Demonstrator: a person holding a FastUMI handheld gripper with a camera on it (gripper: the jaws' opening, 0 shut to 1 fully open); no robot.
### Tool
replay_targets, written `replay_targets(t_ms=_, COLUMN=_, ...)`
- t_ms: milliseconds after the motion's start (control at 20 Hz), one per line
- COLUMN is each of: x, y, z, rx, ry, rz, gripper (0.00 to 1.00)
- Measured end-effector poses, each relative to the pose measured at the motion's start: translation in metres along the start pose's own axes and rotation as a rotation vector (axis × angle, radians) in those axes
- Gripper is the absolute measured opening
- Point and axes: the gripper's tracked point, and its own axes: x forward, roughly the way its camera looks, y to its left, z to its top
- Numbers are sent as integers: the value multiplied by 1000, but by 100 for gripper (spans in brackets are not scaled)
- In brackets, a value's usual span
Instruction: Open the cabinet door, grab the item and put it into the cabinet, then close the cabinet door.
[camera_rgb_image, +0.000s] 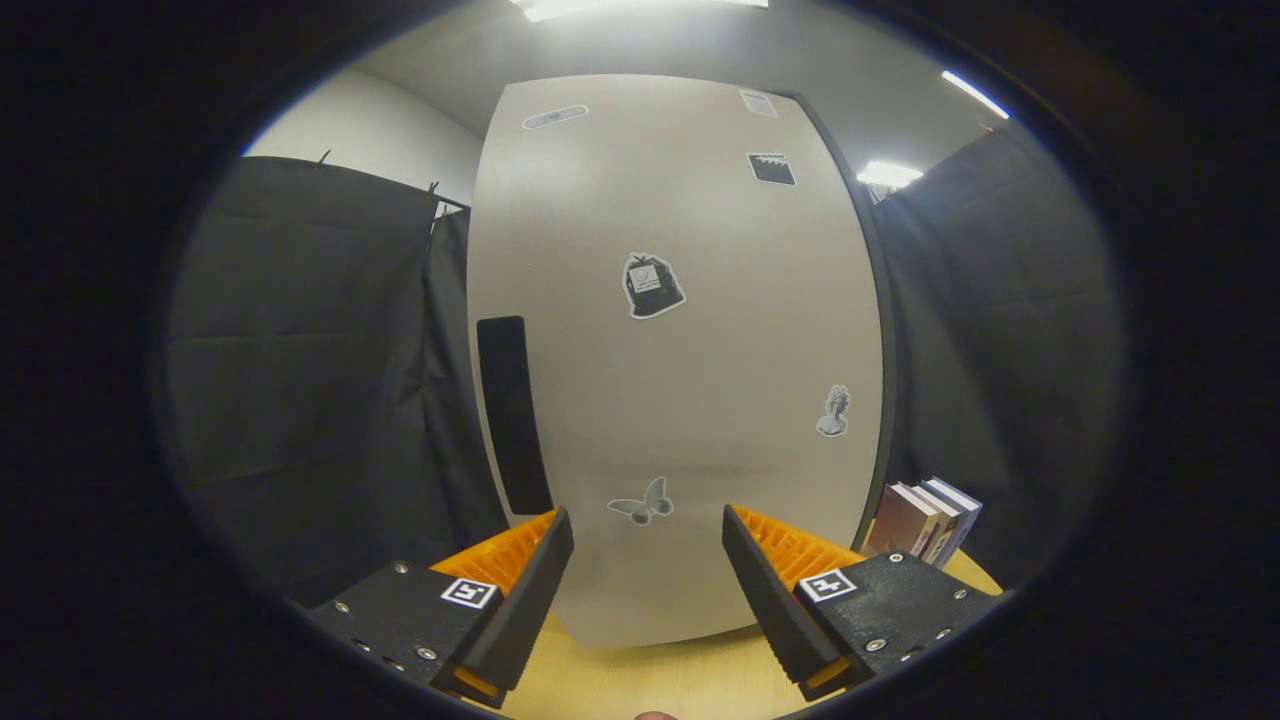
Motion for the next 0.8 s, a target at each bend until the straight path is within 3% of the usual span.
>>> replay_targets(t_ms=800, x=7, y=-18, z=-2, rx=51, ry=17, rz=-7, gripper=94)
